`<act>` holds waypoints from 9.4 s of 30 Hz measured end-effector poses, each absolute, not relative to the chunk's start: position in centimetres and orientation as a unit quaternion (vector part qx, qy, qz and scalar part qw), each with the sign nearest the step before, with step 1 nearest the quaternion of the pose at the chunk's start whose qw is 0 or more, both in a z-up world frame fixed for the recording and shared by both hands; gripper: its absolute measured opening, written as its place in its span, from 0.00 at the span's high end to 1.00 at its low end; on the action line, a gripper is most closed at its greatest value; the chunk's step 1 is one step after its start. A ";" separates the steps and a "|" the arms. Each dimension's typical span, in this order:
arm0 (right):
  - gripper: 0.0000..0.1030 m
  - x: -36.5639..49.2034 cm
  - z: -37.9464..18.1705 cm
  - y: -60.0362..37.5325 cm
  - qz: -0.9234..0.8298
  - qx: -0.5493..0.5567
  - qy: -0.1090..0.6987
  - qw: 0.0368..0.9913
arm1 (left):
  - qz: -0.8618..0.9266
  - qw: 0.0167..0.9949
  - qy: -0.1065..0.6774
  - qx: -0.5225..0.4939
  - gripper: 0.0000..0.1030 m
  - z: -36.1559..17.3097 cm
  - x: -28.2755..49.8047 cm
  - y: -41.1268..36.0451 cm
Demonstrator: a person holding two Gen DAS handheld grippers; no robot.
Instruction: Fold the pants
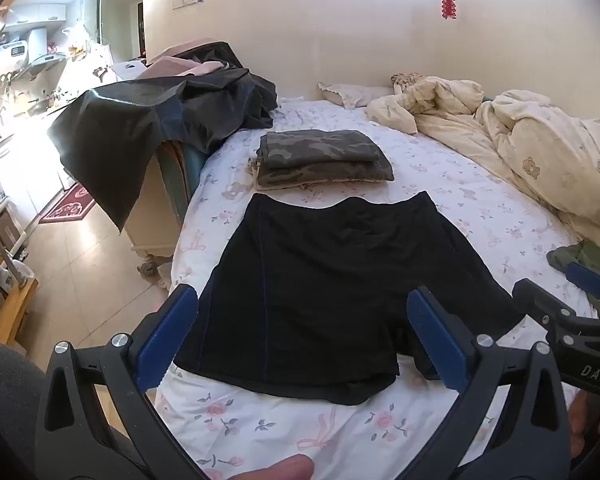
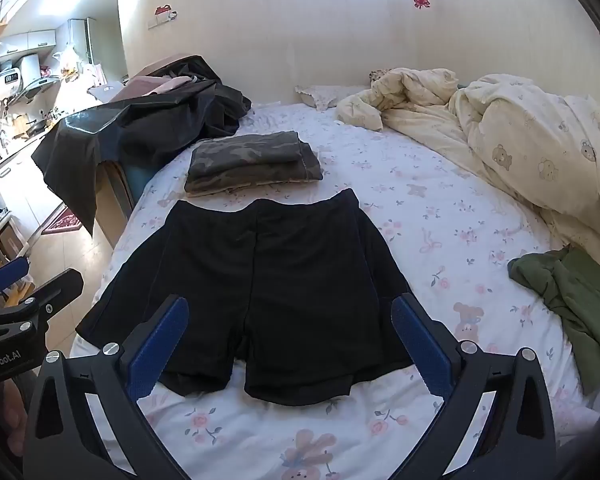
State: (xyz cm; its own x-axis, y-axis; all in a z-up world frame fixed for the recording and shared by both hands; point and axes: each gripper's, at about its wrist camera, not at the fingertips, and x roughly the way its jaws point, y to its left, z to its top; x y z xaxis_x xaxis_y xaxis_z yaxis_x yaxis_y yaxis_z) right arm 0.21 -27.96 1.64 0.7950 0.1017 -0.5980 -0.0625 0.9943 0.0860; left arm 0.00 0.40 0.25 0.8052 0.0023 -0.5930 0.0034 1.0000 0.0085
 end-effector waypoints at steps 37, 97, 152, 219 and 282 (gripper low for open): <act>0.00 0.3 1.5 -28.0 0.043 0.030 0.322 0.945 | 0.011 0.948 0.318 0.004 0.00 -0.6 0.3 1.0; 0.00 0.3 1.4 -28.0 0.043 0.032 0.324 0.944 | 0.013 0.946 0.323 0.004 0.00 -0.4 0.4 1.2; 0.53 4.1 -13.4 -49.5 -0.182 0.476 0.440 0.739 | 0.028 0.899 0.428 -0.082 0.00 -2.3 2.9 3.9; 0.98 8.2 -2.4 -36.7 0.134 0.353 0.391 0.840 | -0.142 0.789 0.577 0.157 0.98 -6.1 41.9 -23.4; 0.99 11.1 -7.8 -6.1 0.372 0.120 0.529 0.753 | -0.093 0.750 0.651 0.073 0.98 -12.3 41.7 5.6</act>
State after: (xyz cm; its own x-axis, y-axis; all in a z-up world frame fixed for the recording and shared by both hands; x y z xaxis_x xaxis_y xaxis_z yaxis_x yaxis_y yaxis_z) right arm 11.12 -6.08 -7.78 0.1639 0.6883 -0.7066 -0.4337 0.6937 0.5751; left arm 41.71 5.61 -12.34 0.1347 -0.0450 -0.9899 0.2344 0.9721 -0.0123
